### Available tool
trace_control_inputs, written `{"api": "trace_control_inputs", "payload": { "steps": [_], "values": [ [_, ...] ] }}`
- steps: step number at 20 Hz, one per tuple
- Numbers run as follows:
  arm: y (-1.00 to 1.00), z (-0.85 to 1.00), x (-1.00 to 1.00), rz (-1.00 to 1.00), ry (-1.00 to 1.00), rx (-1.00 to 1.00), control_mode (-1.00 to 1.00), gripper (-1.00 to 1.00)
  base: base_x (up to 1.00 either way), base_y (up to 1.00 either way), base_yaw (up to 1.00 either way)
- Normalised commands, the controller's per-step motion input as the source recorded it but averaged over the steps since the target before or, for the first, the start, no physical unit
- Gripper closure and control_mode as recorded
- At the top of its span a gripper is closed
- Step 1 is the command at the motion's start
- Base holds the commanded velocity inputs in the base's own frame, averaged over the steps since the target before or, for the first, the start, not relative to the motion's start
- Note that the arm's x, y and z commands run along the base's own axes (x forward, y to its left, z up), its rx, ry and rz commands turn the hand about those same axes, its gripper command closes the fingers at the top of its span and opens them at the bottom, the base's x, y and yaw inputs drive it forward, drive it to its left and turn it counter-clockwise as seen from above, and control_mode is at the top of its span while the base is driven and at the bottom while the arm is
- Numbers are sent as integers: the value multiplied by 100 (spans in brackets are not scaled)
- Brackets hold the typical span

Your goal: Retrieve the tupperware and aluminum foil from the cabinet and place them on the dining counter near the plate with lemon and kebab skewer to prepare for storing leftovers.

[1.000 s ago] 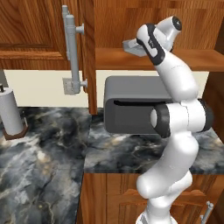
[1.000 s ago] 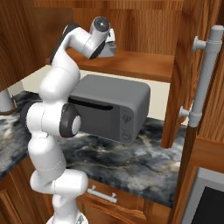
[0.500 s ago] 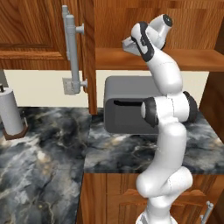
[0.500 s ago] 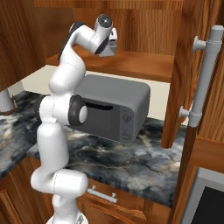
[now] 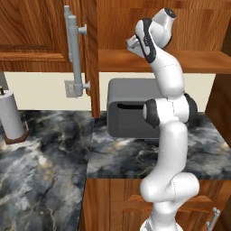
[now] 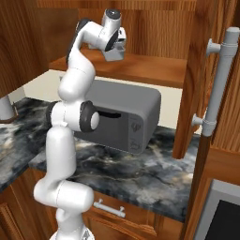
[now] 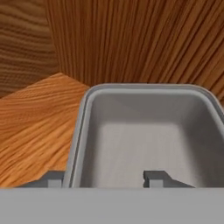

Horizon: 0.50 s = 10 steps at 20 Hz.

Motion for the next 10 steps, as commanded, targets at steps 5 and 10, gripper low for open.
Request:
{"api": "trace_control_inputs", "payload": {
  "steps": [5,10],
  "values": [
    [0,-54,-12,0,-10,-1,-100,100,0,0,0],
    [0,-47,-20,0,-37,0,-100,100,0,0,0]
  ]
}}
